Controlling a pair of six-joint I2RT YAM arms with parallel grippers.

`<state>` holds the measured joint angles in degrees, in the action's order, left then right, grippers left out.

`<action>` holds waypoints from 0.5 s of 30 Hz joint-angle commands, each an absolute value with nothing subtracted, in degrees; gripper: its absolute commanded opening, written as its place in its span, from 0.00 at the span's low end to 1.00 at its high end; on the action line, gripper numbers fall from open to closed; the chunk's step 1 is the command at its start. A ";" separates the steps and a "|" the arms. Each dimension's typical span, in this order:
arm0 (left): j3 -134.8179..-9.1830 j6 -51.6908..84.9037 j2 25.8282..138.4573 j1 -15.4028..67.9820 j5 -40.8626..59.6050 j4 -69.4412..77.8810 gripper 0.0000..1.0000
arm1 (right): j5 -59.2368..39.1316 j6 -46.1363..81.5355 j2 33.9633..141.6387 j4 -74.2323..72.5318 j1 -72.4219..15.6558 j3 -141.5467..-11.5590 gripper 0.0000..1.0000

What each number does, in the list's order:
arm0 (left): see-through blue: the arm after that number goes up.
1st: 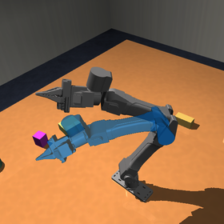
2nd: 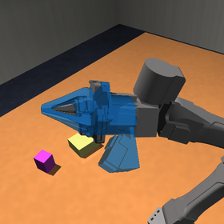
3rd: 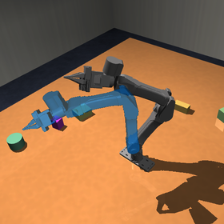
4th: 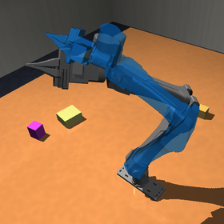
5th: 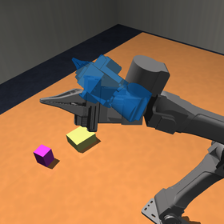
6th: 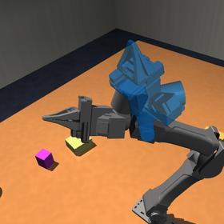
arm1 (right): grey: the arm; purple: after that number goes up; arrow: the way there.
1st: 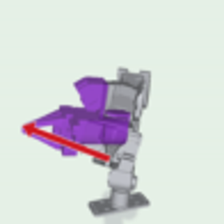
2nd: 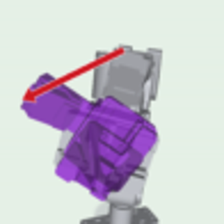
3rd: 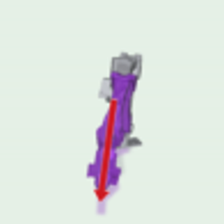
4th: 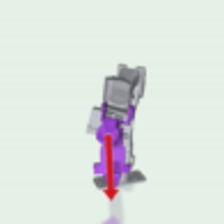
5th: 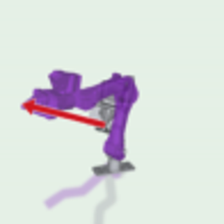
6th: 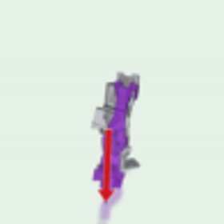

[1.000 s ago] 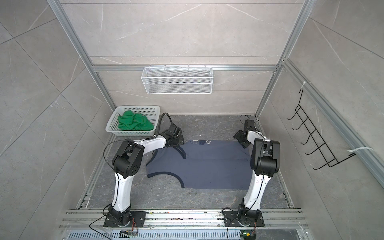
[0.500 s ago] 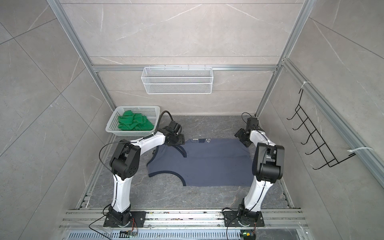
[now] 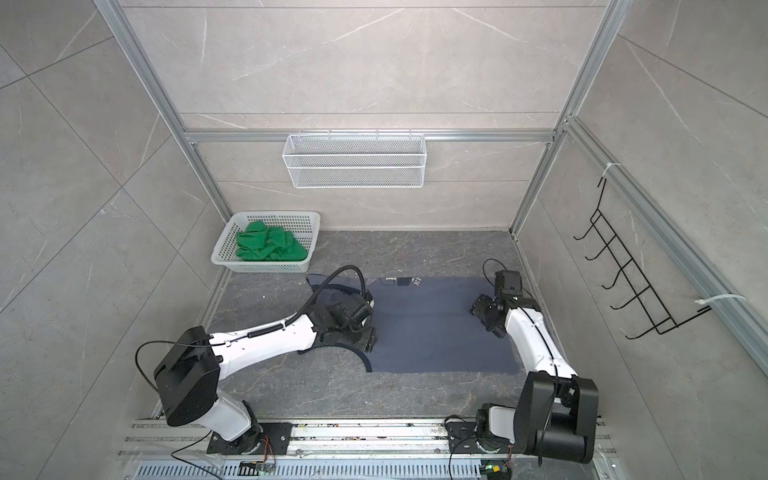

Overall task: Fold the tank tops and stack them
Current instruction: 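Move both grippers to the near hem corners and grasp them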

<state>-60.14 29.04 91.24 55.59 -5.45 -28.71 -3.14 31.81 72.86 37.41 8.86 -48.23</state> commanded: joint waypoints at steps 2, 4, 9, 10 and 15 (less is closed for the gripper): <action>-57.60 31.85 88.71 60.79 -5.95 -28.47 0.71 | -1.41 35.46 67.47 43.10 11.41 -43.32 0.73; -55.91 33.69 89.16 62.33 -5.55 -26.81 0.69 | -0.91 36.41 66.40 44.24 14.04 -41.36 0.72; -52.80 36.76 90.65 64.60 -4.96 -22.15 0.66 | -0.50 38.00 62.85 46.36 18.64 -38.64 0.71; -52.42 37.21 91.19 64.63 -4.98 -21.50 0.65 | 0.74 38.71 61.89 47.20 18.97 -38.54 0.71; -52.10 37.61 93.91 64.61 -6.41 -19.74 0.60 | 6.15 42.54 58.92 50.50 20.29 -37.52 0.70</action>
